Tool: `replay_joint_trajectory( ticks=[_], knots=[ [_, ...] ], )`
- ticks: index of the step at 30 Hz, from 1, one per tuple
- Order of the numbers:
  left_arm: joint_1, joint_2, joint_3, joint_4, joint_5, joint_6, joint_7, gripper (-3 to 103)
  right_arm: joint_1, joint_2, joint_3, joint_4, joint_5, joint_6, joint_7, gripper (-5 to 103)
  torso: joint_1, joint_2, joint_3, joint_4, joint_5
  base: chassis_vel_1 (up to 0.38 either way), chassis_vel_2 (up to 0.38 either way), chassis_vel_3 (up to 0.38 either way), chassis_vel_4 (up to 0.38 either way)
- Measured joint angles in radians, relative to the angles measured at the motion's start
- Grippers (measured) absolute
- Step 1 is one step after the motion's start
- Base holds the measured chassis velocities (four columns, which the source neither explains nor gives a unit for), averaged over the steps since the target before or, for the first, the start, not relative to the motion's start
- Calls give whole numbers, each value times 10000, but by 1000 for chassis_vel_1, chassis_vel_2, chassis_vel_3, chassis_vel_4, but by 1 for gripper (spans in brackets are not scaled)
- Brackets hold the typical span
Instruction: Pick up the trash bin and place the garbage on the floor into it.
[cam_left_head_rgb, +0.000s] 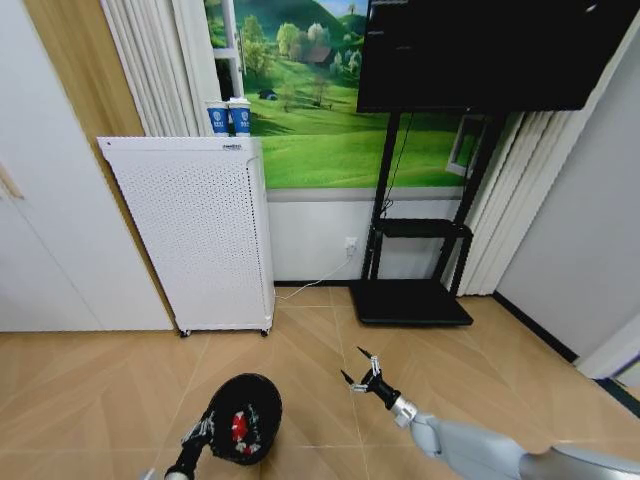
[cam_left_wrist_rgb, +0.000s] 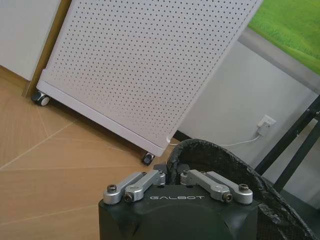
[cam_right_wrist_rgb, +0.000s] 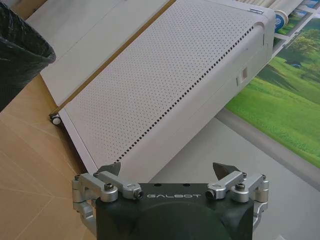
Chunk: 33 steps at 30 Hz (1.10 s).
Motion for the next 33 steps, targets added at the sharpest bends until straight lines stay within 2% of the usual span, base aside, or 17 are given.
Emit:
replay_joint_trajectory(
  ticks=[10, 11, 12, 14, 15, 17, 18, 20, 21, 24, 25, 27, 30, 31, 32, 33],
  knots=[
    [-80, -248, 271, 338, -8, -19, 4, 6, -287, 346, 150, -328, -63, 1, 197, 100, 0, 0, 0, 0, 2, 0, 0, 0, 0],
    [-107, -273, 298, 379, -35, -25, 21, 11, -286, 391, 150, -427, -92, 1, 226, 100, 0, 0, 0, 0, 0, 0, 0, 0, 0],
    [-107, -273, 298, 379, -35, -25, 21, 11, -286, 391, 150, -427, -92, 1, 226, 100, 0, 0, 0, 0, 0, 0, 0, 0, 0],
    [-225, -330, 324, 569, -43, -109, 46, 22, -234, 468, 113, -511, -51, 1, 278, 100, 0, 0, 0, -2, 3, 0, 0, 0, 0],
    [-225, -330, 324, 569, -43, -109, 46, 22, -234, 468, 113, -511, -51, 1, 278, 100, 0, 0, 0, -2, 3, 0, 0, 0, 0],
    [-233, -319, 321, 604, -16, -132, 50, 32, -155, 461, 62, -418, 111, 1, 277, 100, 0, 0, 0, 0, -1, 0, 0, 0, 0],
    [-233, -319, 321, 604, -16, -132, 50, 32, -155, 461, 62, -418, 111, 1, 277, 100, 0, 0, 0, 0, -1, 0, 0, 0, 0],
    [-178, -279, 228, 548, 185, -160, -68, 43, -136, 437, 52, -412, 183, 1, 272, 100, 0, 0, 0, 1, 1, 0, 0, 0, 0],
    [-178, -279, 228, 548, 185, -160, -68, 43, -136, 437, 52, -412, 183, 1, 272, 100, 0, 0, 0, 1, 1, 0, 0, 0, 0],
    [-56, -244, -87, 306, 835, -82, -612, 59, -137, 363, 85, -377, 262, 1, 269, 100, 0, 0, 0, 0, 1, 0, 0, 0, 0],
    [-56, -244, -87, 306, 835, -82, -612, 59, -137, 363, 85, -377, 262, 1, 269, 100, 0, 0, 0, 0, 1, 0, 0, 0, 0],
    [-12, -190, -341, 35, 1330, 69, -1243, 70, -112, 262, 116, -342, 286, 1, 257, 100, 0, 0, 0, 0, 2, 0, 0, 0, 0],
    [-11, -140, -400, -86, 1483, 105, -1568, 76, -75, 207, 126, -325, 314, 1, 248, 100, 0, 1, 0, 0, 1, 0, 0, 0, 0],
    [25, -28, -496, -314, 1690, 205, -2051, 81, -13, 98, 140, -303, 360, 2, 237, 100, 0, 0, 0, 0, 0, 0, 0, 0, 0],
    [84, 54, -579, -551, 1732, 244, -2267, 86, 44, 13, 161, -272, 391, 1, 225, 100, 0, 0, 0, -1, 1, 0, 0, 0, 0],
    [84, 54, -579, -551, 1732, 244, -2267, 86, 44, 13, 161, -272, 391, 1, 225, 100, 0, 0, 0, -1, 1, 0, 0, 0, 0]
  ],
)
